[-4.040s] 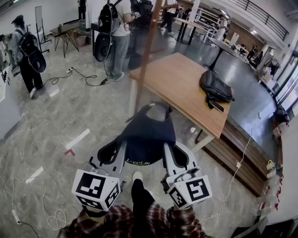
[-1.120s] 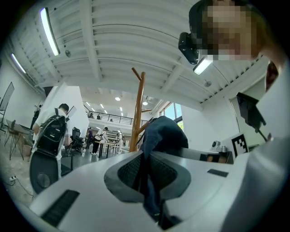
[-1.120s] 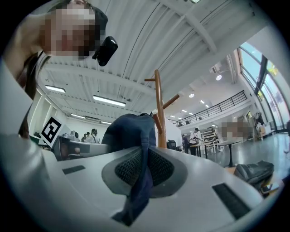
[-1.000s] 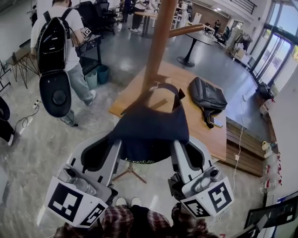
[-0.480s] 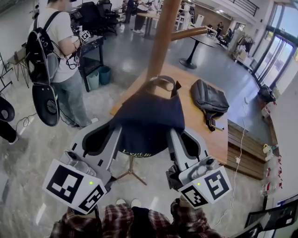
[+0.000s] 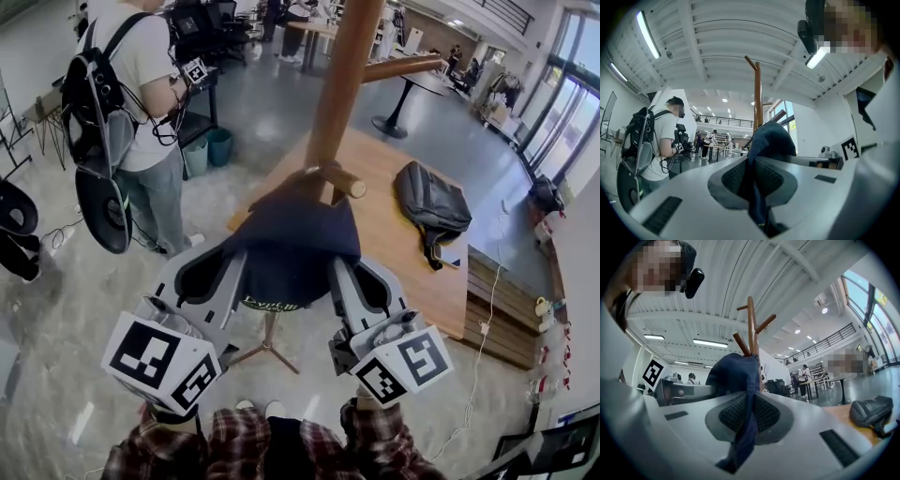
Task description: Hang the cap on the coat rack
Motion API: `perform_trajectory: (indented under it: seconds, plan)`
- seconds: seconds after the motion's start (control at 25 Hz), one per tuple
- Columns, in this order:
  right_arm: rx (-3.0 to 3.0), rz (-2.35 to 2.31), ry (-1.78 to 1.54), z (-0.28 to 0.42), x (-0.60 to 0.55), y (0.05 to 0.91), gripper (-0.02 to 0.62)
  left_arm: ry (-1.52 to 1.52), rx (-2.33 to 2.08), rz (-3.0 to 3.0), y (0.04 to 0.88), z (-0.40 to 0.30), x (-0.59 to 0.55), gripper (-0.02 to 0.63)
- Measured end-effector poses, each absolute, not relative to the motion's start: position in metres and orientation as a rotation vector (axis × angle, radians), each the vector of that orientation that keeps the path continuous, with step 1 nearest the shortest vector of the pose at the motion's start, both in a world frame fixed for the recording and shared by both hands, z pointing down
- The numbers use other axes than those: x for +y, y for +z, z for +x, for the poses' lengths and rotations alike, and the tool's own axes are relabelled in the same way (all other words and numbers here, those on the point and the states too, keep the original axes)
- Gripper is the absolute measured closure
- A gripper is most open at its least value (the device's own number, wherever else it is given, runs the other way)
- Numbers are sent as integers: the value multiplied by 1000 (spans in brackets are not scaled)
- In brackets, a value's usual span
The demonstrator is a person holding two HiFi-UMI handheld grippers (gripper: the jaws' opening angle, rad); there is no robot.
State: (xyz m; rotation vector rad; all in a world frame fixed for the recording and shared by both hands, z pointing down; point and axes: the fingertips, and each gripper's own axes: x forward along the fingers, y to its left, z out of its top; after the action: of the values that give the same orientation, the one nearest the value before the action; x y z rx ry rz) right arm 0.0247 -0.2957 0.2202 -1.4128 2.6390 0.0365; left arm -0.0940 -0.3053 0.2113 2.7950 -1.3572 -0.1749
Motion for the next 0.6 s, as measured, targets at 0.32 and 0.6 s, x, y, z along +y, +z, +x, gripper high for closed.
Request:
perform_trajectory:
  seconds: [0.32, 0.6]
  plan:
    - [2634, -1435, 39, 9, -322, 233, 569, -197, -1375, 2760, 227, -113, -332, 569]
    - [2645, -1438, 69, 30, -315, 238, 569, -229, -1428, 2749, 232, -93, -325, 569]
